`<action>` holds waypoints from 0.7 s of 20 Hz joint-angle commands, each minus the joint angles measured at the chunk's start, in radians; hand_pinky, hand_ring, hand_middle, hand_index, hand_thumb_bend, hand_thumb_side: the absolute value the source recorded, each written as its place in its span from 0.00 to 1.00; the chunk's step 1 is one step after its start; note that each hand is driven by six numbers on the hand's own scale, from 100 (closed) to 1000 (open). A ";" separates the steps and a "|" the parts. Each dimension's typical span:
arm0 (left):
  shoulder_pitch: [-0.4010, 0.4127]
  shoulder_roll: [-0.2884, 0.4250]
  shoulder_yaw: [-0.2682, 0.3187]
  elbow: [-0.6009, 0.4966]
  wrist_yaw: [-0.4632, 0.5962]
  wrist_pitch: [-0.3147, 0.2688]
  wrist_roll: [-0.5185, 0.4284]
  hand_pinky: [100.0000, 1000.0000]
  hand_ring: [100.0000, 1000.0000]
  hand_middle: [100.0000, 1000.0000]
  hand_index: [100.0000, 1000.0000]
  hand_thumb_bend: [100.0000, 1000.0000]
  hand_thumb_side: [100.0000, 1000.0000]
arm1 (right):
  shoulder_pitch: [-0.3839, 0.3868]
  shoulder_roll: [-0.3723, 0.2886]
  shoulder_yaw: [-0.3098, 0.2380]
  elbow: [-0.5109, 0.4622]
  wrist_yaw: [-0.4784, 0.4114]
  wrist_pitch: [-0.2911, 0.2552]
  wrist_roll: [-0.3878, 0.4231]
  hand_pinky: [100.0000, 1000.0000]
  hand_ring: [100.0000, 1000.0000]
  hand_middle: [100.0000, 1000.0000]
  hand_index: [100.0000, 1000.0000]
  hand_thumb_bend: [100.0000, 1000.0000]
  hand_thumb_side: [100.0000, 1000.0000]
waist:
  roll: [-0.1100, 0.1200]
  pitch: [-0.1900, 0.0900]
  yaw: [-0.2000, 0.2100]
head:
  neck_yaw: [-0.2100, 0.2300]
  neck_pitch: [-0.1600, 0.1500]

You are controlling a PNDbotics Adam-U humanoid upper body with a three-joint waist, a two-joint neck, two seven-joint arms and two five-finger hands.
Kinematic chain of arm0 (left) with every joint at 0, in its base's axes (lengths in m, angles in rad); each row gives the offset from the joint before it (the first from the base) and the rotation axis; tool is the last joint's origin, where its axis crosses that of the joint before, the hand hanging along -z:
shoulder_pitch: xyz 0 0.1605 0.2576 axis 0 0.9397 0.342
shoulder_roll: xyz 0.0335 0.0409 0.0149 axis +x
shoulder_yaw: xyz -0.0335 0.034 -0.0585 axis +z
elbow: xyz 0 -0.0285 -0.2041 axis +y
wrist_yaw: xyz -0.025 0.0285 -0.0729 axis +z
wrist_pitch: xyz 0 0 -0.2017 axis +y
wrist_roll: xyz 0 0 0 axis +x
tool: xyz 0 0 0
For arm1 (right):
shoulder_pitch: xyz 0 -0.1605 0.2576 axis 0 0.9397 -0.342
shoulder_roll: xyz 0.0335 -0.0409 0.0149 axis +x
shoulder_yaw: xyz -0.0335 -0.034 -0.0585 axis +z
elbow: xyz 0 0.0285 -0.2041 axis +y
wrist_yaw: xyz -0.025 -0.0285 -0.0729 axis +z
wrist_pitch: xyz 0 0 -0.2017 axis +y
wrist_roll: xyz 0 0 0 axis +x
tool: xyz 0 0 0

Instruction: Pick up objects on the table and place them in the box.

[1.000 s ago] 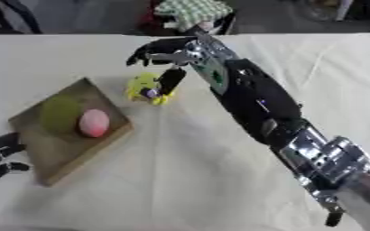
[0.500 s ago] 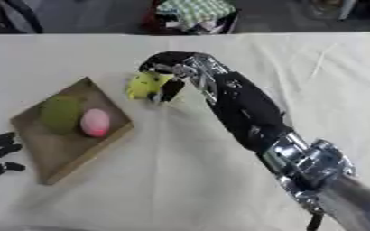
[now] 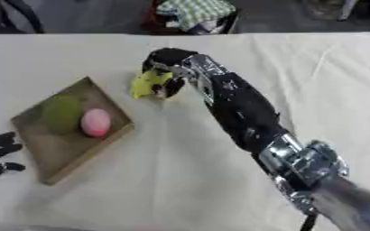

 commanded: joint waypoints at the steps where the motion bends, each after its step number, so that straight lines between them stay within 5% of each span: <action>1: -0.007 0.012 0.001 -0.019 0.003 0.000 -0.002 0.54 0.80 0.82 0.69 0.00 0.71 | -0.050 -0.028 0.002 -0.075 -0.053 -0.003 -0.031 0.56 0.50 0.33 0.50 0.00 0.01 | 0.002 -0.016 0.004 | -0.004 -0.009; 14: -0.005 0.007 -0.014 -0.008 0.002 0.002 -0.019 0.55 0.80 0.82 0.69 0.00 0.71 | -0.072 0.059 0.082 -0.148 -0.237 -0.025 0.141 0.60 0.57 0.40 0.58 0.00 0.07 | -0.002 -0.020 0.030 | -0.023 -0.007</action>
